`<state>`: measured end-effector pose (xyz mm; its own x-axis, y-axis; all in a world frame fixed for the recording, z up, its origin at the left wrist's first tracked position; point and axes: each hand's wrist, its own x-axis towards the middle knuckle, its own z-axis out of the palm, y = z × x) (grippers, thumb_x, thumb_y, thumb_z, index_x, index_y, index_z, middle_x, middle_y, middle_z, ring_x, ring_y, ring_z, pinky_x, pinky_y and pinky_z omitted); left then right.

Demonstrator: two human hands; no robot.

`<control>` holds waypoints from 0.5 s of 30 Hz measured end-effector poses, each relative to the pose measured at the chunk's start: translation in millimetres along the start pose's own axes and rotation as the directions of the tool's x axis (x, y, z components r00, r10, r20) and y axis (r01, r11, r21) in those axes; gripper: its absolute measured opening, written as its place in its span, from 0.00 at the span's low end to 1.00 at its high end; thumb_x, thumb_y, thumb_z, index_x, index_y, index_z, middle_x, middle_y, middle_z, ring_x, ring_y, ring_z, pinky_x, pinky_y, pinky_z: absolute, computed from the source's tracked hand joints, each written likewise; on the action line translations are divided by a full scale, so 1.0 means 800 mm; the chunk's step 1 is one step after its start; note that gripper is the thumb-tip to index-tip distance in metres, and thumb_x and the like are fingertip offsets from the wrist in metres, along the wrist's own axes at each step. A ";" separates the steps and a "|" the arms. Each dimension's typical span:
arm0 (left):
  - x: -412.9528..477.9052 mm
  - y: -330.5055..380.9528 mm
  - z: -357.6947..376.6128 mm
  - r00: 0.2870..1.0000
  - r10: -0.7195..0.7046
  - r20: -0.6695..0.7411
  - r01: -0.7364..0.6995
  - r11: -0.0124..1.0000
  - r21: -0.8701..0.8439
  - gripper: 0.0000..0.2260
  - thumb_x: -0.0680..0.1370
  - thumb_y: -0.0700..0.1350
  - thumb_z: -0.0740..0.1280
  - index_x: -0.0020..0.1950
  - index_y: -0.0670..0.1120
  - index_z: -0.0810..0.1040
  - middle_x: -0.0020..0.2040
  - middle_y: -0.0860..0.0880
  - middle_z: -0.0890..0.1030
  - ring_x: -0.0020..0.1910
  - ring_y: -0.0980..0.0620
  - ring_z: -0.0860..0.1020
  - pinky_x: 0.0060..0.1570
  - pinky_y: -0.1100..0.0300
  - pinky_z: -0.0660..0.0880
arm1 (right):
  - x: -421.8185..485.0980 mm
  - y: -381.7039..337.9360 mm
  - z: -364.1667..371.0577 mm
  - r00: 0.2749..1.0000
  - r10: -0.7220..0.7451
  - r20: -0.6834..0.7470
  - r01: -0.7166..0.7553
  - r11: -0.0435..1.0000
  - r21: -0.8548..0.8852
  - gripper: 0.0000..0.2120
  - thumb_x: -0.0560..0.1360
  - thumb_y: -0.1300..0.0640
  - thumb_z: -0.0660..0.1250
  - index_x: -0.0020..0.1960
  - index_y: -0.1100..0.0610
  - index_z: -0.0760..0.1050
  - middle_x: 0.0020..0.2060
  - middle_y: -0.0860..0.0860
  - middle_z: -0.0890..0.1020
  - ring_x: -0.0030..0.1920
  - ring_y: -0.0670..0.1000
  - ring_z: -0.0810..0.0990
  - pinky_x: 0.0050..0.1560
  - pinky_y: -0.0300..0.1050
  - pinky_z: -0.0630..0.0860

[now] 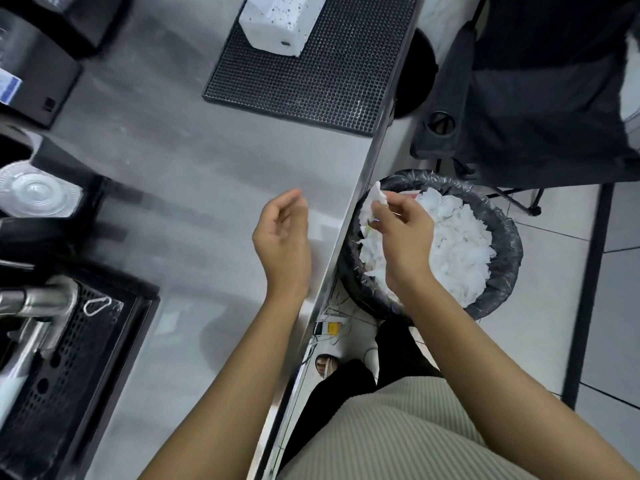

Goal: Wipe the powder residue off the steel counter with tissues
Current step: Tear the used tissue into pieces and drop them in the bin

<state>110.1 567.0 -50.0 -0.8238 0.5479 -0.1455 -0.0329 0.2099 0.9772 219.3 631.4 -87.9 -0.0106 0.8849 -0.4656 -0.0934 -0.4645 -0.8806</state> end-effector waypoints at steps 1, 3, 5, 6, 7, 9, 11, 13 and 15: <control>-0.007 0.000 -0.012 0.999 0.010 0.032 -0.011 1.000 0.016 0.07 0.77 0.37 0.67 0.55 0.40 0.80 0.51 0.47 0.82 0.49 0.59 0.79 0.51 0.66 0.74 | -0.011 -0.010 0.000 0.999 -0.014 0.030 0.013 0.999 0.038 0.06 0.77 0.66 0.67 0.53 0.61 0.80 0.37 0.45 0.82 0.35 0.41 0.79 0.46 0.41 0.79; -0.022 0.006 -0.033 0.990 0.056 0.131 -0.066 0.995 0.075 0.07 0.77 0.37 0.68 0.53 0.43 0.81 0.52 0.46 0.81 0.49 0.56 0.79 0.51 0.65 0.74 | -0.033 -0.026 0.005 0.992 -0.031 0.120 0.022 0.997 0.069 0.08 0.77 0.66 0.67 0.55 0.64 0.80 0.39 0.49 0.82 0.37 0.43 0.79 0.44 0.39 0.79; -0.034 0.017 -0.048 0.962 0.108 0.253 -0.139 0.984 0.111 0.08 0.76 0.38 0.69 0.54 0.45 0.81 0.53 0.47 0.80 0.49 0.55 0.79 0.51 0.63 0.75 | -0.059 -0.034 0.018 0.974 -0.038 0.223 0.024 0.998 0.065 0.08 0.77 0.66 0.66 0.56 0.65 0.79 0.41 0.54 0.83 0.40 0.48 0.80 0.44 0.40 0.79; -0.038 0.022 -0.056 0.945 0.124 0.304 -0.166 0.979 0.117 0.09 0.75 0.39 0.70 0.55 0.46 0.81 0.53 0.49 0.80 0.49 0.55 0.79 0.51 0.62 0.76 | -0.071 -0.034 0.027 0.963 -0.038 0.268 0.022 0.998 0.062 0.08 0.77 0.66 0.66 0.55 0.66 0.78 0.42 0.56 0.83 0.41 0.50 0.81 0.45 0.42 0.80; -0.040 0.026 -0.065 0.931 0.135 0.338 -0.188 0.974 0.129 0.11 0.74 0.40 0.71 0.56 0.47 0.81 0.54 0.50 0.79 0.49 0.56 0.79 0.52 0.61 0.77 | -0.083 -0.033 0.036 0.953 -0.038 0.300 0.023 0.998 0.056 0.07 0.77 0.66 0.66 0.54 0.65 0.79 0.42 0.59 0.83 0.42 0.53 0.81 0.46 0.46 0.80; -0.039 0.031 -0.088 0.929 0.157 0.334 -0.224 0.959 0.172 0.13 0.73 0.42 0.73 0.57 0.49 0.81 0.53 0.53 0.79 0.49 0.56 0.80 0.51 0.60 0.78 | -0.103 -0.027 0.053 0.937 -0.044 0.347 0.037 0.999 0.028 0.07 0.77 0.66 0.66 0.53 0.64 0.80 0.44 0.61 0.84 0.45 0.60 0.82 0.50 0.53 0.80; -0.034 0.032 -0.114 0.947 0.170 0.274 -0.230 0.951 0.205 0.13 0.72 0.44 0.74 0.56 0.52 0.81 0.51 0.54 0.81 0.48 0.56 0.80 0.49 0.60 0.78 | -0.121 -0.022 0.069 0.911 -0.026 0.411 0.016 0.999 0.028 0.07 0.77 0.67 0.65 0.52 0.63 0.80 0.46 0.62 0.85 0.49 0.64 0.83 0.54 0.57 0.80; -0.025 0.031 -0.143 0.966 0.137 0.218 -0.181 0.964 0.196 0.13 0.71 0.45 0.75 0.55 0.52 0.81 0.47 0.52 0.82 0.44 0.54 0.80 0.46 0.60 0.78 | -0.142 -0.021 0.085 0.878 0.042 0.477 -0.053 0.999 0.011 0.09 0.78 0.69 0.62 0.52 0.63 0.80 0.43 0.58 0.86 0.47 0.59 0.85 0.53 0.53 0.81; -0.012 0.025 -0.170 0.980 0.083 0.183 -0.119 0.974 0.194 0.10 0.71 0.45 0.75 0.52 0.51 0.82 0.44 0.51 0.82 0.42 0.52 0.81 0.45 0.56 0.79 | -0.160 -0.017 0.101 0.832 0.109 0.545 -0.102 0.994 -0.043 0.13 0.77 0.70 0.61 0.55 0.62 0.81 0.46 0.59 0.86 0.49 0.58 0.84 0.57 0.54 0.79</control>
<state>40.8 456.1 -7.6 -0.7065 0.7020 -0.0894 0.1756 0.2964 0.9388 141.4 527.2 -8.9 -0.5612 0.7040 -0.4352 -0.0489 -0.5531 -0.8317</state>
